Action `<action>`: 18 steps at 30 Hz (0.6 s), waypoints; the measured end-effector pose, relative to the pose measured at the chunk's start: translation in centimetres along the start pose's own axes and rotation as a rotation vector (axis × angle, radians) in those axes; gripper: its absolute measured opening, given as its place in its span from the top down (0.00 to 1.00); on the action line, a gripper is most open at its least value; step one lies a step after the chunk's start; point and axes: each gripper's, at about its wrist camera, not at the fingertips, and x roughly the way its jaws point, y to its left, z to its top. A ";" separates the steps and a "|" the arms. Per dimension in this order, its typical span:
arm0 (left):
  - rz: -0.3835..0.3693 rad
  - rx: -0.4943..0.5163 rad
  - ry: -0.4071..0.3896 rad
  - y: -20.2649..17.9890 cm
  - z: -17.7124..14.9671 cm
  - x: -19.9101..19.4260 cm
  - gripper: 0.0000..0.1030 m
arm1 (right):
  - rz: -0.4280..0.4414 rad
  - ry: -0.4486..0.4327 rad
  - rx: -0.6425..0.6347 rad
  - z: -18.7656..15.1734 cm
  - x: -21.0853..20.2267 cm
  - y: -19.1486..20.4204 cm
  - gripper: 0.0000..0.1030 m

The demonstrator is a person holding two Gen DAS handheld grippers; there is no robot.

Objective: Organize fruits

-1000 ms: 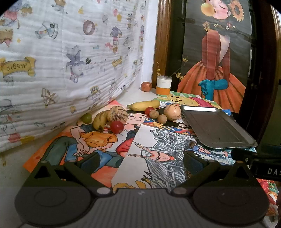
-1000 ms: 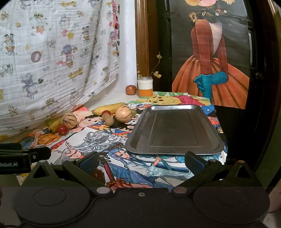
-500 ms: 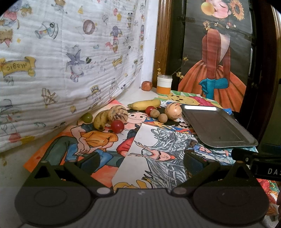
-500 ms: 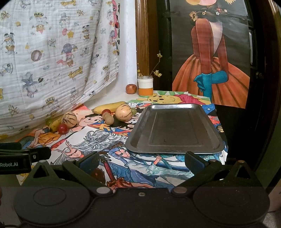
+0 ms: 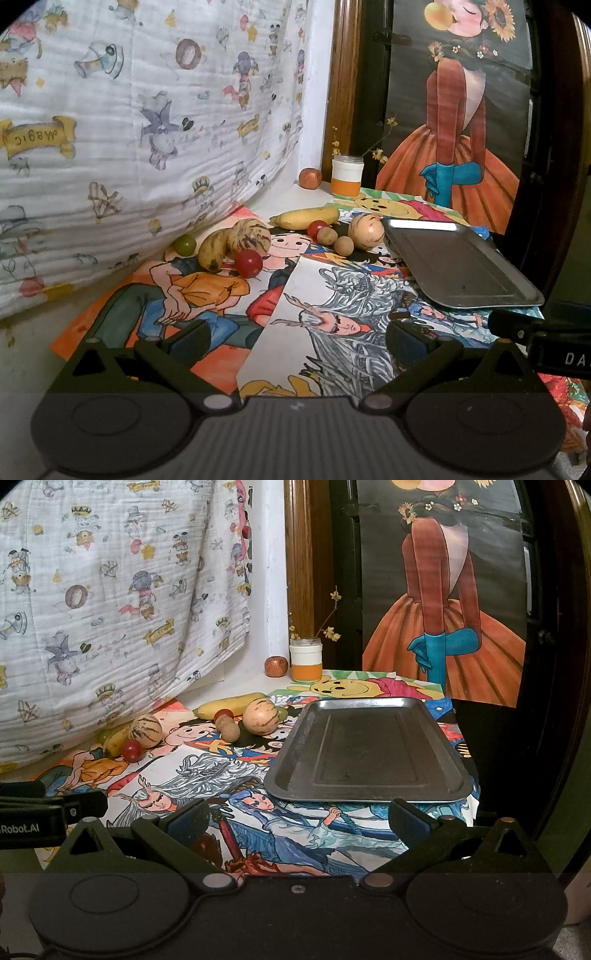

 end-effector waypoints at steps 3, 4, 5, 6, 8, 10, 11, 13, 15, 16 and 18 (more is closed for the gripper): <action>0.000 0.000 -0.001 0.1 0.0 0.0 0.00 | 0.000 0.001 0.001 0.0 0.0 0.0 0.00; 0.000 0.000 0.000 0.0 0.0 0.0 0.00 | 0.000 0.001 0.001 0.0 0.0 0.0 0.00; 0.000 0.000 0.000 0.0 0.0 0.0 0.00 | 0.000 0.002 0.000 0.0 0.0 0.0 0.00; 0.001 0.000 0.000 0.0 0.0 0.0 0.00 | -0.001 0.003 0.000 -0.1 0.1 0.0 0.00; 0.002 -0.001 0.001 0.0 -0.1 0.0 0.00 | -0.001 0.003 -0.003 -0.2 0.1 0.0 0.00; 0.001 -0.002 0.001 0.1 -0.1 0.0 0.00 | 0.000 0.004 -0.006 -0.3 0.1 0.1 0.00; 0.002 -0.003 0.002 0.1 -0.2 0.0 0.00 | 0.000 0.005 -0.006 -0.3 0.1 0.1 0.00; 0.003 -0.002 0.003 0.2 -0.3 0.0 0.00 | 0.001 0.008 -0.007 -0.2 0.2 0.2 0.00; 0.002 -0.003 0.003 0.2 -0.2 0.1 0.00 | 0.001 0.008 -0.007 -0.1 0.2 0.2 0.00; 0.001 -0.002 0.003 0.2 -0.2 0.0 0.00 | 0.001 0.008 -0.006 -0.2 0.2 0.2 0.00; 0.002 -0.003 0.003 0.2 -0.2 0.0 0.00 | 0.001 0.009 -0.007 -0.1 0.2 0.2 0.00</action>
